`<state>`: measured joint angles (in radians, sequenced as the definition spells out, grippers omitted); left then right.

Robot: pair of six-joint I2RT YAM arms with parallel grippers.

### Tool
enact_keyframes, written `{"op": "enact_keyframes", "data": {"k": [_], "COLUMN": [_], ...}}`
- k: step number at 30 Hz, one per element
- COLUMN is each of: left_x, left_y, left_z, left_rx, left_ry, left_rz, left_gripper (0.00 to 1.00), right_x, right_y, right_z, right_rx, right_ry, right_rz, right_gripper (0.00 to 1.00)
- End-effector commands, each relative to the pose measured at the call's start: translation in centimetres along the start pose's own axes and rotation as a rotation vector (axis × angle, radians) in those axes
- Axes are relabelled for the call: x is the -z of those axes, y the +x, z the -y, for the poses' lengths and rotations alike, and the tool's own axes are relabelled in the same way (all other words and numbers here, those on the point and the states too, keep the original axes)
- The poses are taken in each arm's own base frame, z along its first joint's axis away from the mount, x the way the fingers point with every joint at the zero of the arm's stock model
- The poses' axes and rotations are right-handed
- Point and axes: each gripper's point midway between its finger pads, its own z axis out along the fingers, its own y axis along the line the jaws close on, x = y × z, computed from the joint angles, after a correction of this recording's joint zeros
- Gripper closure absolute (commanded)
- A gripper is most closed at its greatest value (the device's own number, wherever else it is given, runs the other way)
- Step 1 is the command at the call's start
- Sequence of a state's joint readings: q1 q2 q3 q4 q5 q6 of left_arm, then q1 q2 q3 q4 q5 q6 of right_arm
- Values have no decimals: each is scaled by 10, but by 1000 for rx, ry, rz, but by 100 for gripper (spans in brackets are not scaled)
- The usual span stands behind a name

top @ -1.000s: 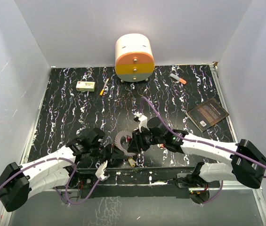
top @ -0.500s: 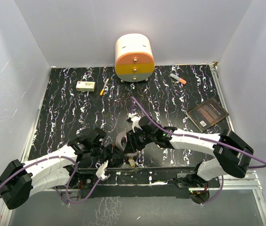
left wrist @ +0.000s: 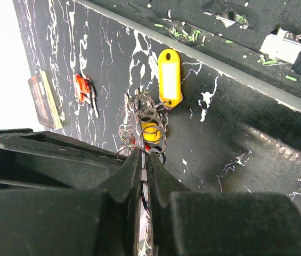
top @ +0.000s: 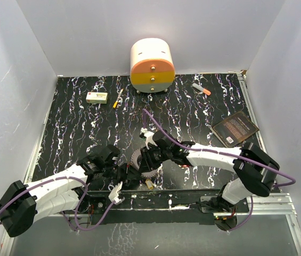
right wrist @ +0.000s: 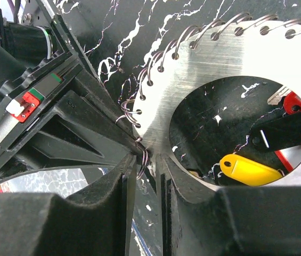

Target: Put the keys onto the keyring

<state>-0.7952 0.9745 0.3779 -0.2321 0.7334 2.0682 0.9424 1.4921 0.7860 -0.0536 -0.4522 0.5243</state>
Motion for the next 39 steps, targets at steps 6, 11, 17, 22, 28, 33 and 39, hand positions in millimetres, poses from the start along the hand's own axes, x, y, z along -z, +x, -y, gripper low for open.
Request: {"op": "enact_keyframes", "data": {"k": [6, 11, 17, 22, 28, 33, 39], "left_x": [0, -2, -2, -6, -12, -15, -2], "left_y": [-11, -11, -15, -23, -23, -20, -13], "left_z": [-19, -19, -15, -3, 2, 4, -20], "left_rx": [-273, -272, -241, -220, -184, -138, -34], "left_ry": [-51, -68, -66, -62, -79, -81, -195], "left_rz": [43, 39, 54, 86, 103, 97, 31], "left_gripper": [100, 100, 95, 87, 83, 83, 75], "right_x": [2, 5, 16, 22, 26, 31, 40], "right_y": [-22, -21, -22, -20, -26, -33, -30], "right_z": [-18, -18, -16, -15, -15, -15, -6], "right_rx": [49, 54, 41, -3, -31, -62, -86], "right_ry": [-52, -50, -19, -16, -9, 3, 41], "right_rz": [50, 60, 105, 148, 195, 246, 307], "right_gripper": [78, 92, 92, 92, 92, 92, 92]}}
